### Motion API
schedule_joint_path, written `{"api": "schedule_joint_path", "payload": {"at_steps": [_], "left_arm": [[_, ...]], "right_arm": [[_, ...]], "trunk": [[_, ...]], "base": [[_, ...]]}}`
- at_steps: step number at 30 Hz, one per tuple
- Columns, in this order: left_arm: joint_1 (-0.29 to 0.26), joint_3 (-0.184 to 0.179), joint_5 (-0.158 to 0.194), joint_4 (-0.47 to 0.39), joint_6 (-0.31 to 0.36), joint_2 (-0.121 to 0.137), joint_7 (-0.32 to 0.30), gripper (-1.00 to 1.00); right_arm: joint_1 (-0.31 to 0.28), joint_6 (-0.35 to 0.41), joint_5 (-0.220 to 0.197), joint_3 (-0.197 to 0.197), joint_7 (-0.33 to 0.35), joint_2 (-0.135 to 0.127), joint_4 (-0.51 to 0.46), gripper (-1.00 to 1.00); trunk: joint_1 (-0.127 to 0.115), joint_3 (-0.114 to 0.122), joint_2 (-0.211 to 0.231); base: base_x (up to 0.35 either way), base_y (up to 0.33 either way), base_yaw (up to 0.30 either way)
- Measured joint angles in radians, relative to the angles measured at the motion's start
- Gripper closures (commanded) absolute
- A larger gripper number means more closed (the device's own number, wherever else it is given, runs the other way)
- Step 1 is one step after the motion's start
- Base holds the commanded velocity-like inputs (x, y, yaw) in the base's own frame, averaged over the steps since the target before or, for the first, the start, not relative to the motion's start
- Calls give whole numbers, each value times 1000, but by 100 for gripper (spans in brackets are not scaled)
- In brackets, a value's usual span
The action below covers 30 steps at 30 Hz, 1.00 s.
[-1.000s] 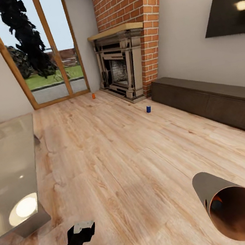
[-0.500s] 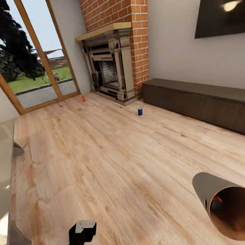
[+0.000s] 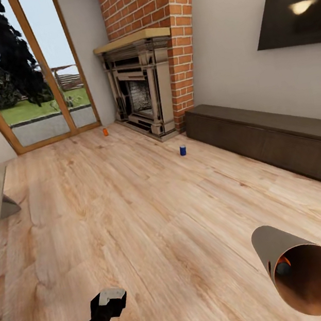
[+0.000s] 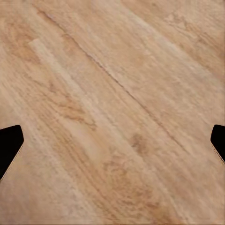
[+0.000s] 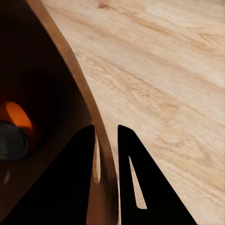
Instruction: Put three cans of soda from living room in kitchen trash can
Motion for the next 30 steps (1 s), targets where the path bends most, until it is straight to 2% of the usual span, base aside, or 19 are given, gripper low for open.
{"api": "schedule_joint_path", "payload": {"at_steps": [15,30], "left_arm": [[0,0,0,0,0,0,-1,-100],[0,0,0,1,0,0,-1,-100]], "right_arm": [[0,0,0,0,0,0,1,100],[0,0,0,0,0,0,1,100]], "trunk": [[0,0,0],[0,0,0]], "base": [[325,0,-16],[325,0,-219]]}}
